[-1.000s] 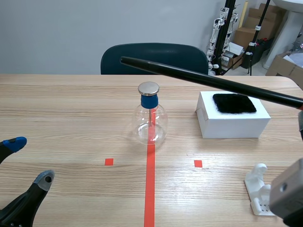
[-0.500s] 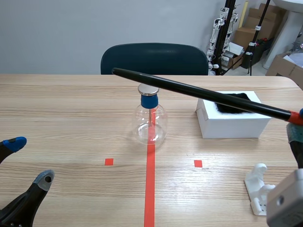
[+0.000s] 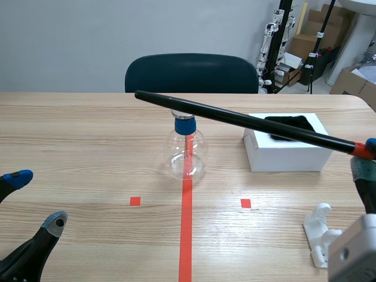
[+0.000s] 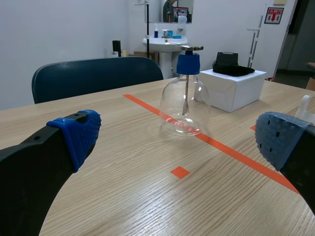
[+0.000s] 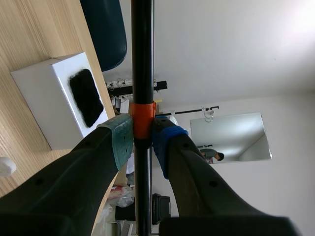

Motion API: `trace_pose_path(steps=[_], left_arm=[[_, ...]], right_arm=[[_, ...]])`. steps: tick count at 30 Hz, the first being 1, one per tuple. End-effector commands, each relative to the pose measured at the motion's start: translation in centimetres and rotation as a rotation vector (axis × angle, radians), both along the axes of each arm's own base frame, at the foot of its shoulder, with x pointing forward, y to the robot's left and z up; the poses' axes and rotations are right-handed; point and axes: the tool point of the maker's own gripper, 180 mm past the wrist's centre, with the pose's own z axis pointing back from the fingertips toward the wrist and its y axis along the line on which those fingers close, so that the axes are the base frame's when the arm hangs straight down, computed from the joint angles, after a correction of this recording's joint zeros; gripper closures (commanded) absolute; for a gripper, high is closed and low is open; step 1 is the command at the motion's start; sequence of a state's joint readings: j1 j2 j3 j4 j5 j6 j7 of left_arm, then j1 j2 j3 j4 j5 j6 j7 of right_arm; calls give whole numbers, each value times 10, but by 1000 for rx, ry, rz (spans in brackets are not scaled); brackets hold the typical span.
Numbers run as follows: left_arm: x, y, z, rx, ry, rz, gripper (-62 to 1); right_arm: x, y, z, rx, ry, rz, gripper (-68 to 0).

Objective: Do the electroscope experiment. move the rod toward and away from the electroscope

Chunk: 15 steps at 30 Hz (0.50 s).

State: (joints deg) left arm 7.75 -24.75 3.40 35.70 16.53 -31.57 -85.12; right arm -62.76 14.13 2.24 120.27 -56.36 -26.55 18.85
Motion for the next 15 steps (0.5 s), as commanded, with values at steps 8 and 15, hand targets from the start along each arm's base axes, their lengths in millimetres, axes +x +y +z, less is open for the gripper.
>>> trace_pose_path(steps=[8, 15], left_arm=[[3, 1, 7, -12, -31, 5, -623], [3, 1, 7, -12, -31, 5, -623]], right_arm=[[1, 0, 7, -3, -25, 6, -68], [1, 1, 7, -2, -26, 11, -68]])
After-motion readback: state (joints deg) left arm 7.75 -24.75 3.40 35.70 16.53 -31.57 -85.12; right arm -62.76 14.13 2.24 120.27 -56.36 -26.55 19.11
